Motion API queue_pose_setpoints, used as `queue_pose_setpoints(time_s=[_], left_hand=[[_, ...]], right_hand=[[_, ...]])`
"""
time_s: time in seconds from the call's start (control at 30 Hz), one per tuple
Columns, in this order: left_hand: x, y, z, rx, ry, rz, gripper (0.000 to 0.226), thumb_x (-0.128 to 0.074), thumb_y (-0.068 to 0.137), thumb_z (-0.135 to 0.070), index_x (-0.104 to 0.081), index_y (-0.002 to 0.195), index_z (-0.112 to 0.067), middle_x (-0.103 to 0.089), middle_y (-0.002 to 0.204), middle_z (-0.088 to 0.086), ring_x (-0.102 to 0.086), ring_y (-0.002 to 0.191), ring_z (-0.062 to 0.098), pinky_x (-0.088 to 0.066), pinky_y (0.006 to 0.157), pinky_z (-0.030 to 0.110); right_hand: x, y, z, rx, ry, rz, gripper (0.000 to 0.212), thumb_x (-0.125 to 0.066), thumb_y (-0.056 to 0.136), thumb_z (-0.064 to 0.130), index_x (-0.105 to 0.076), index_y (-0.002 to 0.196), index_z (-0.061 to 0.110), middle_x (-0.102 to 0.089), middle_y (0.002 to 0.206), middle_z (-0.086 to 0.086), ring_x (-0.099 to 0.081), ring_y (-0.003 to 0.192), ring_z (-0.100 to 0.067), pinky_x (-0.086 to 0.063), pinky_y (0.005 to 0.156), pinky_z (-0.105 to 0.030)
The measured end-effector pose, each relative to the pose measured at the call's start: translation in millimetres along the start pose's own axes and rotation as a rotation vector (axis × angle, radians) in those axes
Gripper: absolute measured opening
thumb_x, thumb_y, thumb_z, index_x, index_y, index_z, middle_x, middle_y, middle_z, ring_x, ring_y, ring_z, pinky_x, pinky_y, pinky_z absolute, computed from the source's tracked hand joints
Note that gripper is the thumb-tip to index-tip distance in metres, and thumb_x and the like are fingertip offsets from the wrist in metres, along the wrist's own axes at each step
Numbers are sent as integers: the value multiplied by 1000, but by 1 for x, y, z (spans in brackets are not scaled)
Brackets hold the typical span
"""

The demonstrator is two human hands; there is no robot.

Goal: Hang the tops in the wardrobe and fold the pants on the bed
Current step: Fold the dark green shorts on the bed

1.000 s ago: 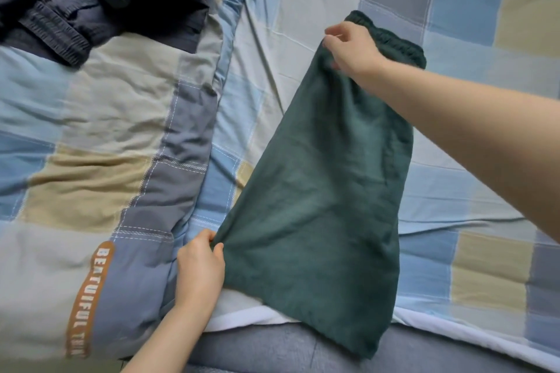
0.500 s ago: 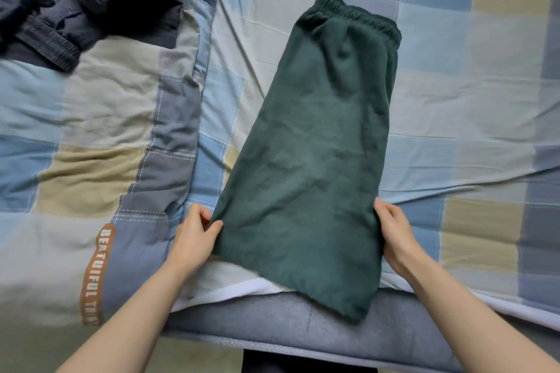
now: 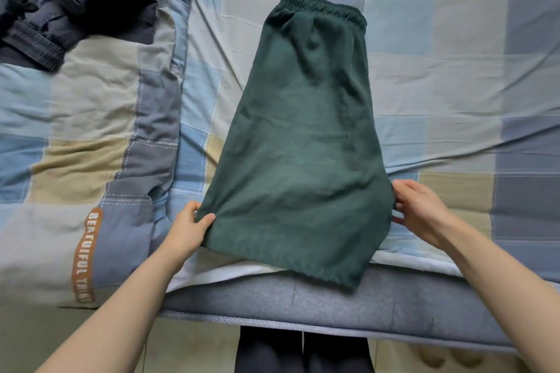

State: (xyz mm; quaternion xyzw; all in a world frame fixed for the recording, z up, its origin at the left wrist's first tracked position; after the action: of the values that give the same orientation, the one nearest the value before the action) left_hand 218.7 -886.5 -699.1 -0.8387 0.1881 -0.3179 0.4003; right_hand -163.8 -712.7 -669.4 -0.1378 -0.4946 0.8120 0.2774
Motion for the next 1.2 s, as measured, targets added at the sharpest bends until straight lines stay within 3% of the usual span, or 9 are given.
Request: queue_pose_setpoints(time_s=[0.1, 0.2, 0.37, 0.53, 0.7, 0.8, 0.93, 1.07, 1.2], left_hand=[[-4, -2, 1, 34, -37, 46, 17, -64, 92, -8, -54, 101, -18, -70, 98, 4, -68, 82, 16, -55, 73, 32], [-4, -4, 1, 28, -10, 75, 20, -67, 90, -7, -63, 108, -16, -70, 109, 4, -67, 98, 21, -52, 93, 39], [-2, -23, -4, 158, -294, 306, 25, -67, 88, -6, -65, 113, -4, -73, 110, 12, -71, 95, 22, -59, 74, 28], [-17, -50, 6, 284, -378, 554, 44, -73, 76, -11, -64, 117, 0, -71, 115, 16, -69, 103, 29, -59, 75, 33], [-48, -53, 27, 282, 57, 235, 26, -69, 86, -1, -55, 108, 2, -68, 97, 15, -65, 87, 29, -56, 79, 44], [-59, -60, 23, 135, 656, -20, 41, -67, 81, -7, -42, 113, -6, -57, 110, 19, -56, 105, 38, -43, 84, 43], [-100, -96, -2, -254, 860, -343, 71, -66, 63, -2, -47, 131, -10, -50, 115, 17, -50, 100, 41, -43, 78, 50], [-182, -128, -29, -630, 858, 89, 65, -57, 70, -12, -47, 133, -19, -46, 127, 5, -46, 108, 31, -42, 86, 42], [-263, -135, -50, -707, 802, 368, 64, -51, 87, -19, -32, 148, -20, -40, 142, 1, -39, 122, 28, -39, 97, 40]], right_hand=[[-18, 5, -17, -118, -100, 89, 29, -55, 93, 46, -60, 110, 23, -67, 104, 4, -61, 88, -14, -47, 82, -39], [-27, 4, -40, -96, -284, 63, 29, -64, 91, 27, -61, 116, 14, -68, 116, -3, -63, 98, -16, -47, 85, -34], [-3, -13, -46, -79, 107, 23, 19, -48, 99, 20, -59, 115, 18, -71, 106, 1, -67, 92, -15, -53, 70, -34], [30, -33, -38, 160, 32, -102, 13, -54, 96, 25, -60, 106, 19, -74, 97, 7, -69, 83, -3, -54, 63, -17], [49, -24, -74, -34, -370, -88, 26, -63, 90, 36, -66, 102, 13, -73, 92, -2, -68, 75, -13, -52, 62, -24], [48, -9, -91, -191, -625, 2, 29, -65, 90, 30, -64, 105, 5, -67, 82, -4, -61, 69, -19, -48, 61, -27], [49, 10, -72, -93, -745, -105, 40, -73, 82, 31, -66, 112, 5, -69, 108, -11, -64, 102, -28, -50, 91, -38], [44, 17, -41, 1, -417, -232, 57, -70, 84, 37, -46, 127, 9, -58, 115, -11, -60, 103, -26, -49, 84, -38], [47, 26, -24, 0, -628, -101, 42, -69, 86, 34, -55, 113, 6, -61, 110, -13, -58, 87, -23, -46, 68, -31]])
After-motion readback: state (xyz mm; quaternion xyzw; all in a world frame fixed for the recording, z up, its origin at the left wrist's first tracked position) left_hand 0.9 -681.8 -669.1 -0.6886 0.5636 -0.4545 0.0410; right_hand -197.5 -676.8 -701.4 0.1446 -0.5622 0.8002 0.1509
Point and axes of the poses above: each hand's wrist, its own y-axis towards the middle knuckle, its own x-axis out of the back of the hand, z = x × y, the point moved 2 cm from there along y, towards the middle knuckle
